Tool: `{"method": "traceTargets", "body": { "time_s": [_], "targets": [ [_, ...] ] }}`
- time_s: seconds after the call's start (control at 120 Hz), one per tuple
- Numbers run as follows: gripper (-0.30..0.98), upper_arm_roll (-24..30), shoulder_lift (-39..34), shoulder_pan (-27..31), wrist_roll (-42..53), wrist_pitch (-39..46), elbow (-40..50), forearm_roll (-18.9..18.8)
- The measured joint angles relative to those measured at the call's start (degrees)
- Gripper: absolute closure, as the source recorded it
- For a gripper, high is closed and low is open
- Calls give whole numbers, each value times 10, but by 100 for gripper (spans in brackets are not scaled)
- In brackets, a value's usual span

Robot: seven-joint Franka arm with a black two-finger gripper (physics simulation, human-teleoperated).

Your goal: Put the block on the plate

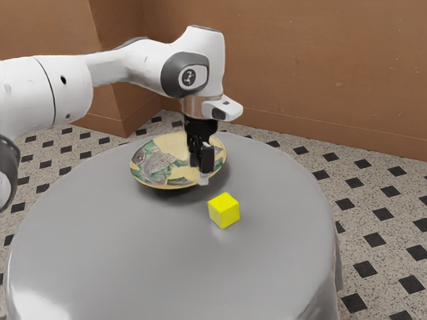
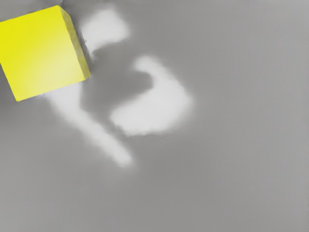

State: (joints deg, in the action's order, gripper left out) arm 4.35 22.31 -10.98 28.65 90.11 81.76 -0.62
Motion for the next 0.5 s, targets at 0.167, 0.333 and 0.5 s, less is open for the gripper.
{"method": "traceTargets", "body": {
  "time_s": [0.167,0.333,0.5],
  "targets": [
    [0,2,27,-1,6,53,34,24],
    [0,-2,69,4,11,117,35,28],
    [0,-4,105,13,15,171,27,29]
  ]
}}
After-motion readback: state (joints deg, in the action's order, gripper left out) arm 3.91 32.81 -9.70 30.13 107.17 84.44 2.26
